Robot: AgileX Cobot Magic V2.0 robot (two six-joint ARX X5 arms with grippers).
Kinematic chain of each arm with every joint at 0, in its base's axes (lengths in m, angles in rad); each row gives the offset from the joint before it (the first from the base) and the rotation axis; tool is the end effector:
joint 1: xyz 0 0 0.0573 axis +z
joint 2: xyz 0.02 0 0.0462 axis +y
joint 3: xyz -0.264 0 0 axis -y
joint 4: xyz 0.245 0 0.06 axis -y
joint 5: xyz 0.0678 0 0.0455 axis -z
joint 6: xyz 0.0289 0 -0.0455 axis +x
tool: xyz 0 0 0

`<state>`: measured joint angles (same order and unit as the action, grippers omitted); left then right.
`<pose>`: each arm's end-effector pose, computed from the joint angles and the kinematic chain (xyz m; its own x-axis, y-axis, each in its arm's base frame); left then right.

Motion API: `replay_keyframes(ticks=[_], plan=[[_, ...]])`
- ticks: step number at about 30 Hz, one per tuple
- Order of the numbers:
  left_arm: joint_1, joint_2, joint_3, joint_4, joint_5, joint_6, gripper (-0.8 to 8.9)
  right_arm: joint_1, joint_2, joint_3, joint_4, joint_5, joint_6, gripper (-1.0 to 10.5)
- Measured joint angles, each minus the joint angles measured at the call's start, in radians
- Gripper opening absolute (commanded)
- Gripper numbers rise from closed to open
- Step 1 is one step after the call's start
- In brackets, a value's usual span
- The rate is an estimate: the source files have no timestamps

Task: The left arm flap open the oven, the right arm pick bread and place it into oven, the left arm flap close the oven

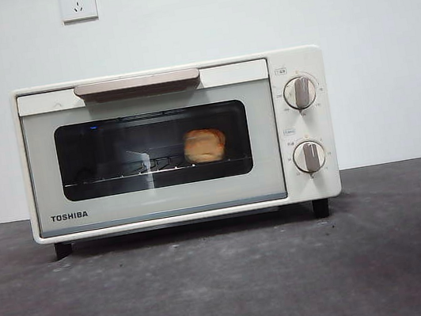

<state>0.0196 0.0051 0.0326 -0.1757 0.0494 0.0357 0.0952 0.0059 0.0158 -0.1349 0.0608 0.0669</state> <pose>0.0949 0.0004 0.1573 0.9886 -0.0300 -0.1475 0.0345 0.9990 0.0280 0.0960 0.0074 0.1554 0.9917 0.0337 -0.1244 -0.0265 0.9979 0.0588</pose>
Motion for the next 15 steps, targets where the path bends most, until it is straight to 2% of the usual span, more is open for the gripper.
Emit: replay_keyframes(ticks=[15], plan=[[0.0,0.0,0.0,0.0,0.0,0.0,0.2,0.0,0.0,0.0,-0.028,-0.006,0.0,0.1]])
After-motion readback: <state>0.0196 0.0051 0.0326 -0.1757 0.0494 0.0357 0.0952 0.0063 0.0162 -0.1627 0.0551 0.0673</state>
